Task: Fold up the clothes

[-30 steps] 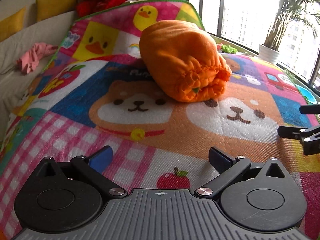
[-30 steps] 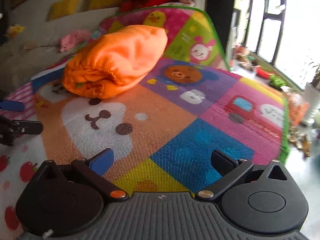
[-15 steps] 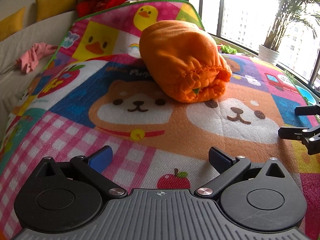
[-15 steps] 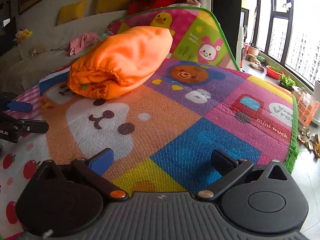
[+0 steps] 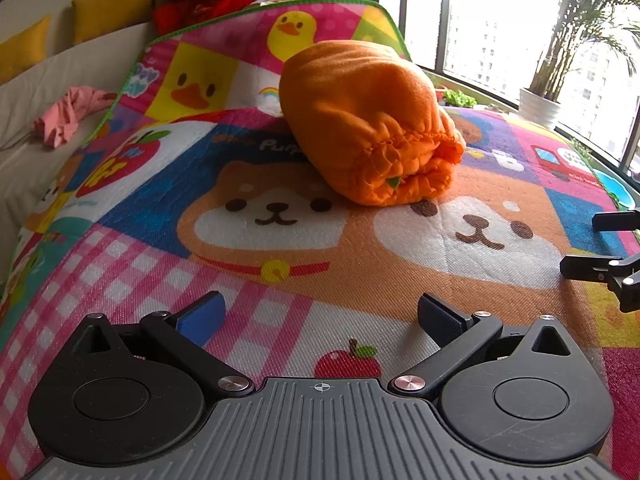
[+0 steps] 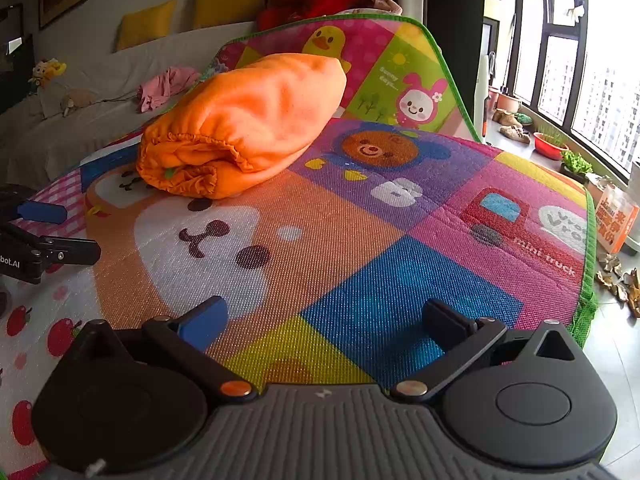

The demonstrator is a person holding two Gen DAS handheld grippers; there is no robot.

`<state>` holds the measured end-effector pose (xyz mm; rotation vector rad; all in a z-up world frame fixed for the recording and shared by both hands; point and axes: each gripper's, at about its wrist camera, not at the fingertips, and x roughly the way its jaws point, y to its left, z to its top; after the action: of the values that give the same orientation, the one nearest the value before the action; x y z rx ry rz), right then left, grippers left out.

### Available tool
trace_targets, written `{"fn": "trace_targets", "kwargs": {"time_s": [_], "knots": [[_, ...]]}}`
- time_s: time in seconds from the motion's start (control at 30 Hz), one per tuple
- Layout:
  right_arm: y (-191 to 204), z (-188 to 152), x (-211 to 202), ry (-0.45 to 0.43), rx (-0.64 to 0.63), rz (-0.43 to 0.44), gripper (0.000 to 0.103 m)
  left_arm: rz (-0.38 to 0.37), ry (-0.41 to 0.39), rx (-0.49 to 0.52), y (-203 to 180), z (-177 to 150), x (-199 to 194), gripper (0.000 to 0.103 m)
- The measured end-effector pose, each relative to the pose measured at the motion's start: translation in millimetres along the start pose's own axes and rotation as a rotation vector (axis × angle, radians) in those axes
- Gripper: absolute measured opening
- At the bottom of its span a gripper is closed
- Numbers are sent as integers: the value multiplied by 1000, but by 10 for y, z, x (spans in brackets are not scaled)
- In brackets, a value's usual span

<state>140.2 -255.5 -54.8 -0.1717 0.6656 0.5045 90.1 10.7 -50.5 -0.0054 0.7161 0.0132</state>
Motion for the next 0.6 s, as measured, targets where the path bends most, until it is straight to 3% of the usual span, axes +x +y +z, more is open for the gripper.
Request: {"fn": "trace_targets", "kwargs": {"time_s": [0.6], "knots": [[0,-6,0,-1,-2,1,103,1,-4,3,1,5,-7,103]]}}
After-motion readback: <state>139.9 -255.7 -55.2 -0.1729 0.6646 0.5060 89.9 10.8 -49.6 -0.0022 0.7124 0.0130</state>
